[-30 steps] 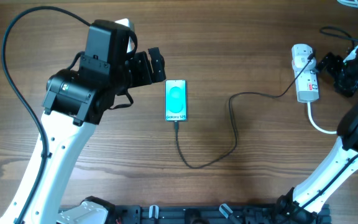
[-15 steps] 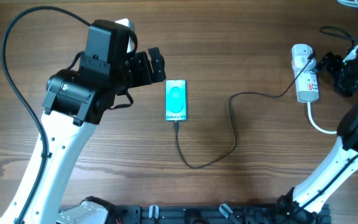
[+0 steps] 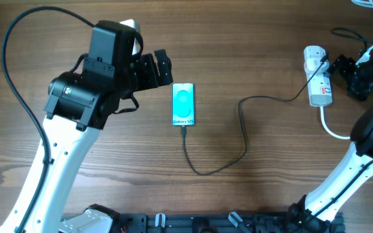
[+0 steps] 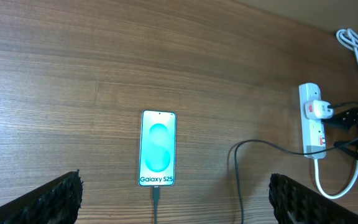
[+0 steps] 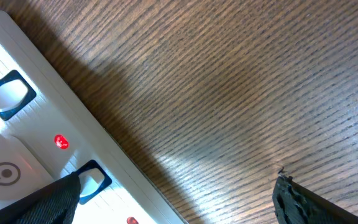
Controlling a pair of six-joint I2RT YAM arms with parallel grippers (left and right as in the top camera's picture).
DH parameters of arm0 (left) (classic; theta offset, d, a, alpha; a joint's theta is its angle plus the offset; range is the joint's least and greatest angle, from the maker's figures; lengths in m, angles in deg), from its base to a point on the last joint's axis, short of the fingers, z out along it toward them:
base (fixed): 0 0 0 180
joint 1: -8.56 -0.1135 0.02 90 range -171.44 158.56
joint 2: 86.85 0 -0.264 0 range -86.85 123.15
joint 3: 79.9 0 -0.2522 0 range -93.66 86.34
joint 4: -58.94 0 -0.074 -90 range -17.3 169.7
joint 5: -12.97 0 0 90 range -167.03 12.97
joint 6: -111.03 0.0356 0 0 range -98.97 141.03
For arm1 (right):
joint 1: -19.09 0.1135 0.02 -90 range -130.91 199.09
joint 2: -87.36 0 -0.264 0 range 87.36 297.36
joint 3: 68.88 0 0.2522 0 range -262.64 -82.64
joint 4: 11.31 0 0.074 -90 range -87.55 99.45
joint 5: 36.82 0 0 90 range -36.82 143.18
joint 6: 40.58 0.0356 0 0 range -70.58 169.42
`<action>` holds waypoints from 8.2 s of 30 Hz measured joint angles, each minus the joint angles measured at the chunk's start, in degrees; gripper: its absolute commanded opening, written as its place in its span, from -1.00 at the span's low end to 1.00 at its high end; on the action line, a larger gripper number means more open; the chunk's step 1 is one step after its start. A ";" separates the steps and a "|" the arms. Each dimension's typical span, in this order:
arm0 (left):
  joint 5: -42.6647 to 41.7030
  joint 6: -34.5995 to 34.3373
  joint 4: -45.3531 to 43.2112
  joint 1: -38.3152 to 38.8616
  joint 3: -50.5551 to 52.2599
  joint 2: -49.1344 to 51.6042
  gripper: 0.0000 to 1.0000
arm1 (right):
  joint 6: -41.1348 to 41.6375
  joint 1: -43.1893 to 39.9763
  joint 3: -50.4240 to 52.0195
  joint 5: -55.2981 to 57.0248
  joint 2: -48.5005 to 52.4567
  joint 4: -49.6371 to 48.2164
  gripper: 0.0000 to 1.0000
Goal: Plug charger to phone and switch on socket
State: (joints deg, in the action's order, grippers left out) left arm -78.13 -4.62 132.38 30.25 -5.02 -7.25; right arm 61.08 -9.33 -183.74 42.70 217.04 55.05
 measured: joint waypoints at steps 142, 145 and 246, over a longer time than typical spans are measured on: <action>-0.02 0.00 0.13 0.00 0.00 0.00 1.00 | -14.78 27.93 100.74 7.98 -128.80 -52.41 1.00; 0.00 0.00 0.11 0.00 0.00 0.00 1.00 | -14.78 27.93 100.74 7.98 -128.80 -52.41 1.00; -6.25 26.03 -56.04 -22.95 90.73 -78.82 1.00 | -14.78 27.93 100.74 7.96 -128.96 -52.46 1.00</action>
State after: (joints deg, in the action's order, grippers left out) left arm -84.38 21.41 76.34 7.30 85.71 -86.07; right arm 46.31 18.60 -83.00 50.66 88.09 2.59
